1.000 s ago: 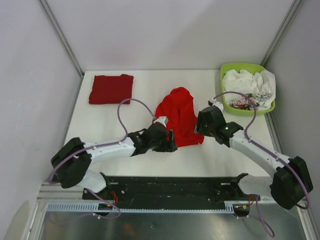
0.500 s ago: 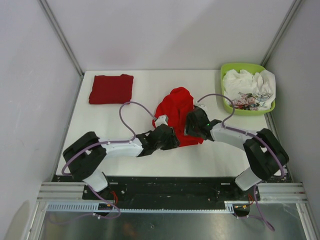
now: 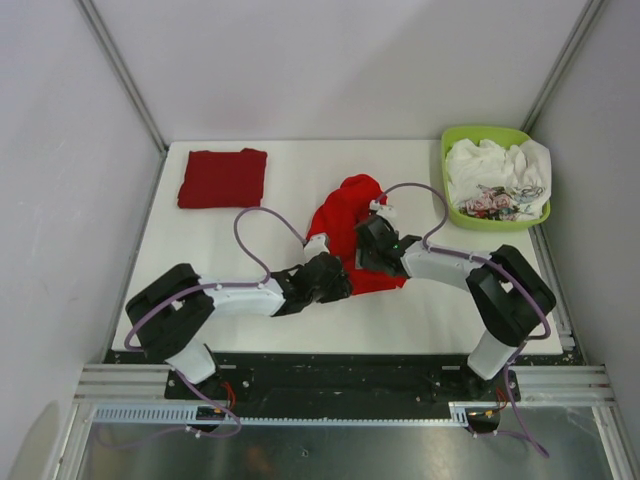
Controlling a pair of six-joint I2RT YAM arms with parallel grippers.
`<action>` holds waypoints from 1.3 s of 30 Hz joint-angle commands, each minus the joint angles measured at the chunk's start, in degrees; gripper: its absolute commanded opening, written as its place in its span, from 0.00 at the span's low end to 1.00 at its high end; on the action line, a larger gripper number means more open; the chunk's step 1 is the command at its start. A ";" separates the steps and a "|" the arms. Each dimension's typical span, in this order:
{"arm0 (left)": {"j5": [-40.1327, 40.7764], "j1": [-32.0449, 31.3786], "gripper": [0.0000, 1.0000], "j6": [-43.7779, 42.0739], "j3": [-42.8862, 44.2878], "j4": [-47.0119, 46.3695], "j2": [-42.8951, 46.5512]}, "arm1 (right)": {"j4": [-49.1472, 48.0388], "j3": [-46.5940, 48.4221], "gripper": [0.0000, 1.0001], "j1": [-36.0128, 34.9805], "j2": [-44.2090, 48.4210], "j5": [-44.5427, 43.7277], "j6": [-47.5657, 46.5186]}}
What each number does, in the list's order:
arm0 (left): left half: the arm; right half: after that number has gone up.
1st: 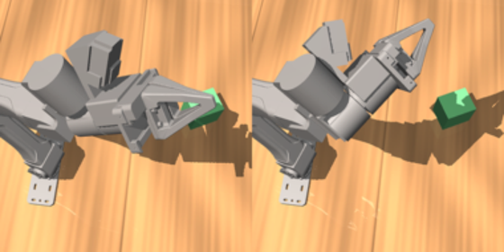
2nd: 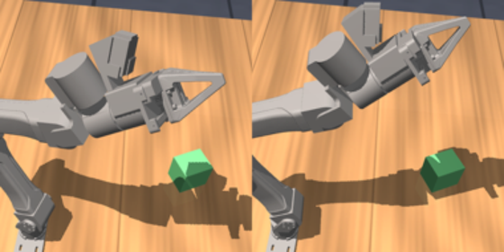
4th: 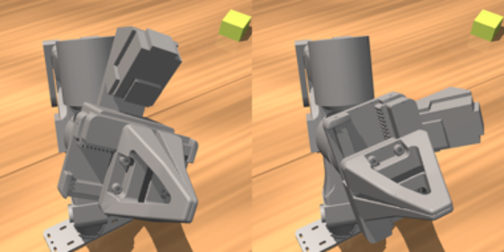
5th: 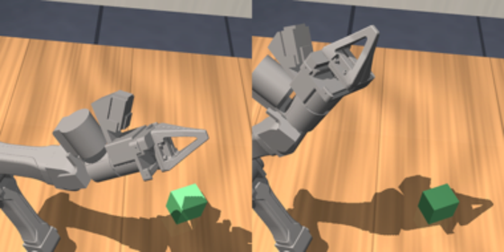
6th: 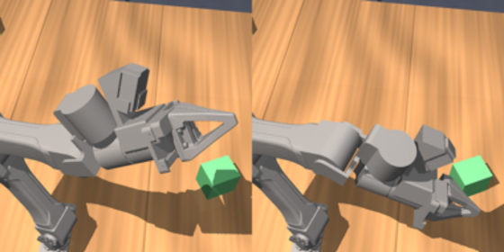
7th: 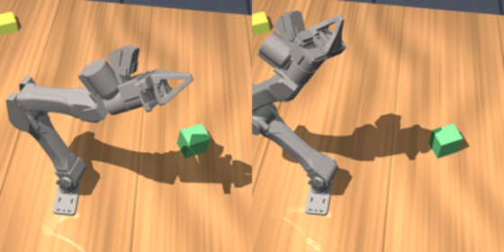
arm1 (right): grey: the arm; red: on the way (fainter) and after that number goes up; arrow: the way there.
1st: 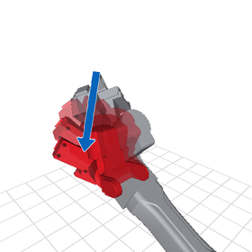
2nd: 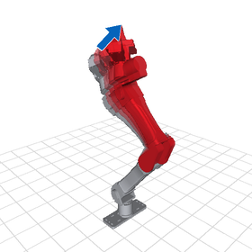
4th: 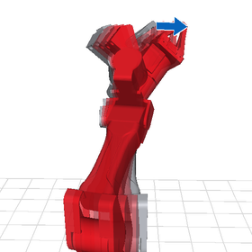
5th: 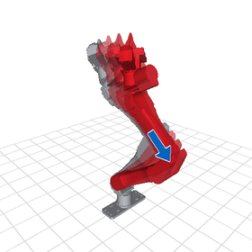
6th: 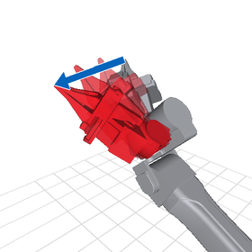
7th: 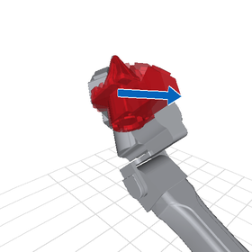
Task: Fold and stack the t-shirts
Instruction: Flatten out the tshirt
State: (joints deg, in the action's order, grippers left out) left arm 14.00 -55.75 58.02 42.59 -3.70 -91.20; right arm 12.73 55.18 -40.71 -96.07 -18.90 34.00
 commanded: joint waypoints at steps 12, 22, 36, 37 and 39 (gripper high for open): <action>0.45 -0.15 0.39 -0.57 4.46 -2.01 -5.38 | 1.69 4.01 0.14 1.07 0.09 -3.98 -1.77; 17.94 3.54 0.00 -6.10 2.89 15.01 10.91 | 7.09 4.04 0.00 7.46 7.27 -4.57 -2.40; 15.59 27.48 0.00 -18.17 5.85 24.43 17.64 | 6.59 -1.09 0.18 4.99 10.25 1.05 -2.32; 13.89 29.35 0.00 -18.01 6.94 24.44 16.36 | 5.68 -1.50 0.22 4.53 9.57 1.84 -2.47; 12.00 31.28 0.00 -17.83 9.26 24.44 14.33 | 4.06 -2.01 0.30 4.22 7.85 3.58 -3.00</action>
State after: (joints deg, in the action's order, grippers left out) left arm 29.36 -28.67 42.78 46.44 19.84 -73.49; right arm 20.36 54.28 -35.07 -85.43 -18.72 31.73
